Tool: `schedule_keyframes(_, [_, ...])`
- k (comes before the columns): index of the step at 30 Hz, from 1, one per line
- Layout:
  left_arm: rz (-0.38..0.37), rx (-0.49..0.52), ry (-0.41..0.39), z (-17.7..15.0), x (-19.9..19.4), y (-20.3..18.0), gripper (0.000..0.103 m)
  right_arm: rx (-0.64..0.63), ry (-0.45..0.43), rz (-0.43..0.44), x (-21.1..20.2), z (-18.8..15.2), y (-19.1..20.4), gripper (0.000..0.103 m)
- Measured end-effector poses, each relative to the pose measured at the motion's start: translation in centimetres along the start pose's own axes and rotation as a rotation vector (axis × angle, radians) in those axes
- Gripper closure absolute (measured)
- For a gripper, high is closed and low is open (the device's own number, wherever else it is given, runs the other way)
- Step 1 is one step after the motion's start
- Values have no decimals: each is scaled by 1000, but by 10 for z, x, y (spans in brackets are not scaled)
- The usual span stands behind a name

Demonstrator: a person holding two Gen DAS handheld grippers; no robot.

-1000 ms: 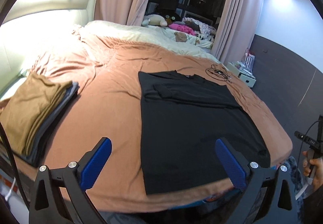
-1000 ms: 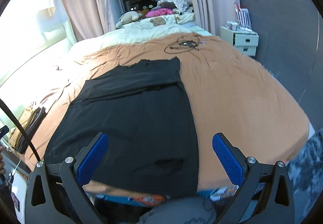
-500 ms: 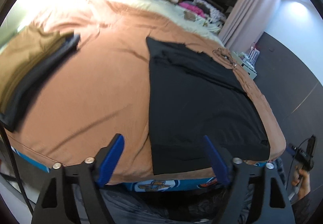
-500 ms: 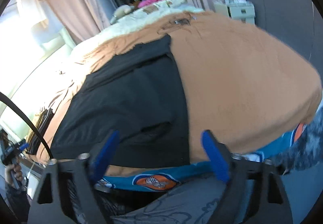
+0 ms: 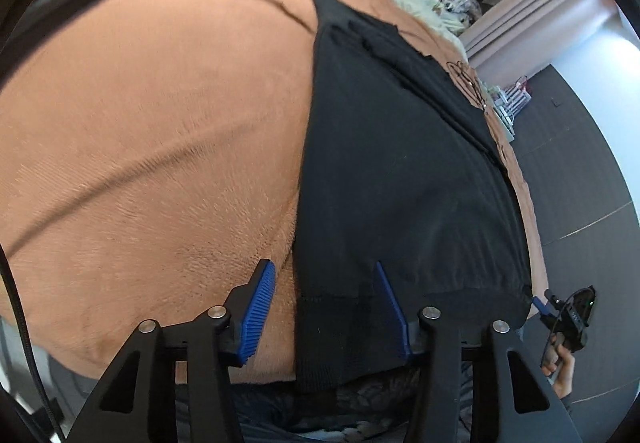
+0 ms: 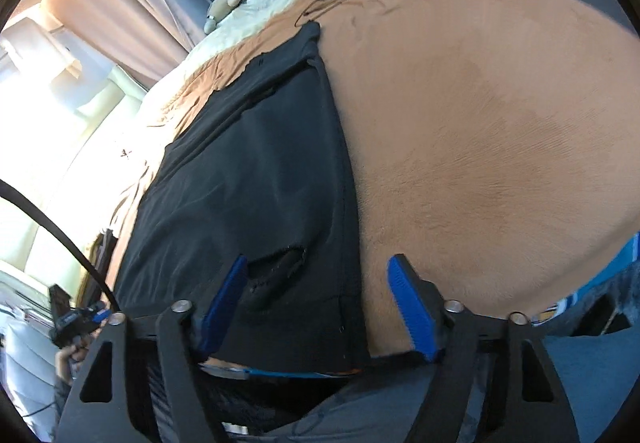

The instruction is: Fold small clothes

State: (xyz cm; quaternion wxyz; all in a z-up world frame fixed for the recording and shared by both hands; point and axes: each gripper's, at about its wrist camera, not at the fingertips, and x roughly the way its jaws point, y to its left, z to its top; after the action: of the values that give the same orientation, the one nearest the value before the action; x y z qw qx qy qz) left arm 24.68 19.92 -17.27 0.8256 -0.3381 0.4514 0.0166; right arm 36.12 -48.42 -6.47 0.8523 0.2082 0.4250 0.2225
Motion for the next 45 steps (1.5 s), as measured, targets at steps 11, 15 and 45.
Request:
schedule_keyframes(11, [-77, -98, 8, 12, 11, 12, 55, 81, 24, 71, 11, 6, -34, 39])
schedule_keyframes(15, [-141, -130, 48, 2, 11, 15, 66, 118, 28, 154, -1, -13, -50, 40])
schedule_keyframes(45, [-159, -138, -139, -2, -28, 5, 100, 112, -34, 78, -37, -18, 12, 97])
